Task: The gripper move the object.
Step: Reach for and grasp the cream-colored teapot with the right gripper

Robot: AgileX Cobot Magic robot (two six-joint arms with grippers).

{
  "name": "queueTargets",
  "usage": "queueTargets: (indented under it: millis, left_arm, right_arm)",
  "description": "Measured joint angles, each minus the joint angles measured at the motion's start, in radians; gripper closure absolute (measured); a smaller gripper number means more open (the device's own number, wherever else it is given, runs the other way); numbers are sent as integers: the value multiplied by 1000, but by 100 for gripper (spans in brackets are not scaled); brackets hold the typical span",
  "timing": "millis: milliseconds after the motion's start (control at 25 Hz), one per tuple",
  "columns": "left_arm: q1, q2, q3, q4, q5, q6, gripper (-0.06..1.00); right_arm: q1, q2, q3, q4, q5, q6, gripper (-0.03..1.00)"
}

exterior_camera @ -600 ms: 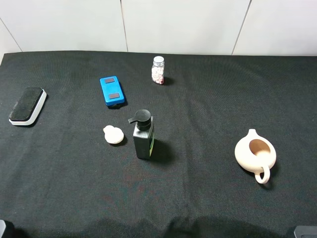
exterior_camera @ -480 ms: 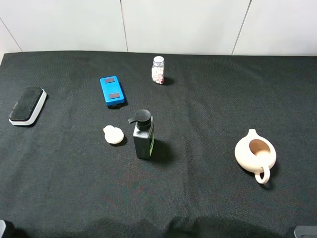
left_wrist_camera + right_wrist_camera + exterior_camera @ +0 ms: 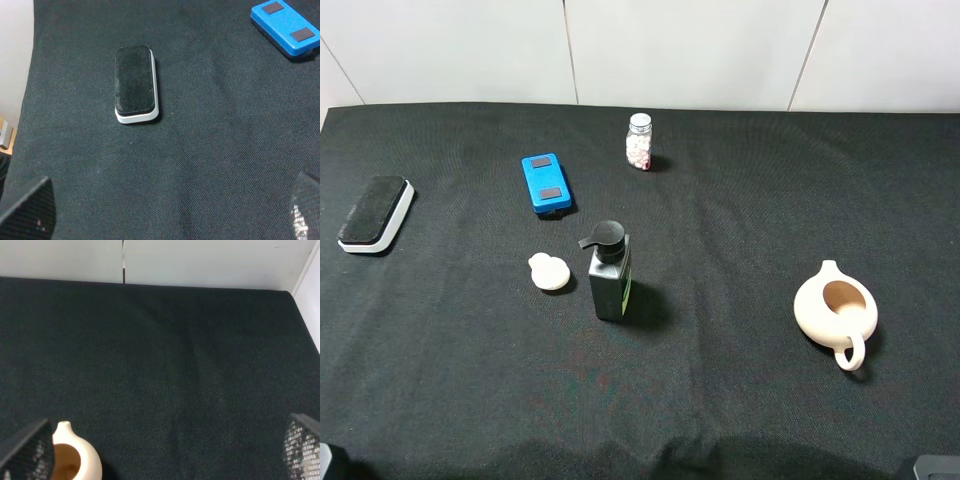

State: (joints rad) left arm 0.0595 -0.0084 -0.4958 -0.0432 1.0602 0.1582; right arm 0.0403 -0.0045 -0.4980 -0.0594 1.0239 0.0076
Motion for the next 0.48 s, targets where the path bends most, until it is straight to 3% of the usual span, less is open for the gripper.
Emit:
queueTargets:
  millis: [160,480]
  left_arm:
    - [0,0,0,0,0,0,-5]
    - [0,0,0,0,0,0,-5]
  right_arm:
    - [0,32,-11,1,0,23,27]
    - [0,305,-85,46,19,49,27]
